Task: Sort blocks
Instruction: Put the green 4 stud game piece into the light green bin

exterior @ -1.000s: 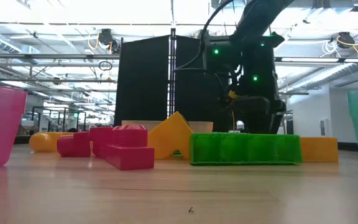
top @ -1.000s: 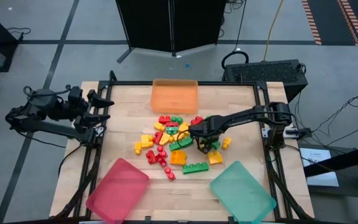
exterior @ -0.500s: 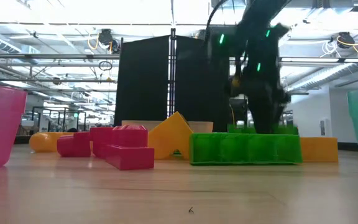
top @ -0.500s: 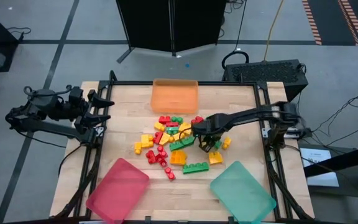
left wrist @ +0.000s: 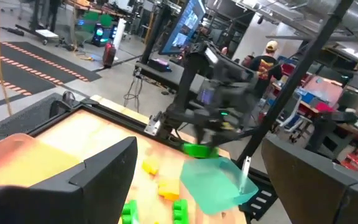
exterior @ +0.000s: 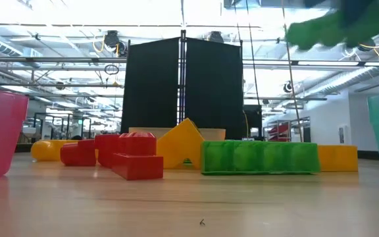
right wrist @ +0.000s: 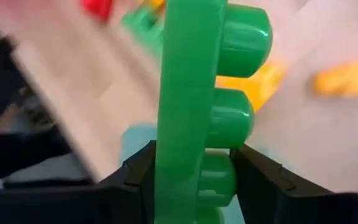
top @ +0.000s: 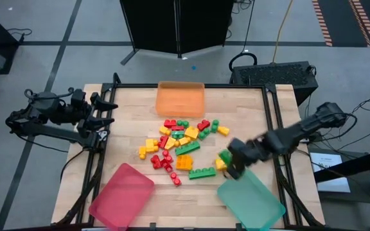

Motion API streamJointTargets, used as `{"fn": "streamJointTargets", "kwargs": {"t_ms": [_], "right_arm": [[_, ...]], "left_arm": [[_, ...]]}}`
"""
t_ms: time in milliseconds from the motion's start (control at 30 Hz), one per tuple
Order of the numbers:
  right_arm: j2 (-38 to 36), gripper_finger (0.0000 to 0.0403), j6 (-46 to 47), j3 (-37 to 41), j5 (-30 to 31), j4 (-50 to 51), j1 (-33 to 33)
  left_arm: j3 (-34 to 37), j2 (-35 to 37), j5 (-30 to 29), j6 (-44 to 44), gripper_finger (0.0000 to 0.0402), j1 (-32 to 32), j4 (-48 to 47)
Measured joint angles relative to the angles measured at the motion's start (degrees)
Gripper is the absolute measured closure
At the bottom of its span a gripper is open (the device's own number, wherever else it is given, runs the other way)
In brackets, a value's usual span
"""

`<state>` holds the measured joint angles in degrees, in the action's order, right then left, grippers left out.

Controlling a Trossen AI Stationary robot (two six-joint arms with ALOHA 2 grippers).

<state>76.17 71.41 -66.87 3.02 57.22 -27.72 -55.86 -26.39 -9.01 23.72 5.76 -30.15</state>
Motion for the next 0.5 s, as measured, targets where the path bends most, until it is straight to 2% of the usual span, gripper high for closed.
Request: {"fn": "streamJointTargets", "kwargs": {"t_ms": [133,233,500], "right_arm": [[3.1,0.0256,10.7,0.0,-1.3,2.0,-9.0],[6.7,0.0256,14.6,0.0,-3.8,3.6,-13.4],[17.8,0.0256,12.6,0.0,-14.3,2.9,-17.3]], "left_arm": [[0.0,0.0,-1.1,1.4,0.0056,0.0,0.0],[0.0,0.0,-1.1,1.5,0.0056,0.0,0.0],[0.0,0.0,-1.3,1.5,0.0056,0.0,0.0]]}}
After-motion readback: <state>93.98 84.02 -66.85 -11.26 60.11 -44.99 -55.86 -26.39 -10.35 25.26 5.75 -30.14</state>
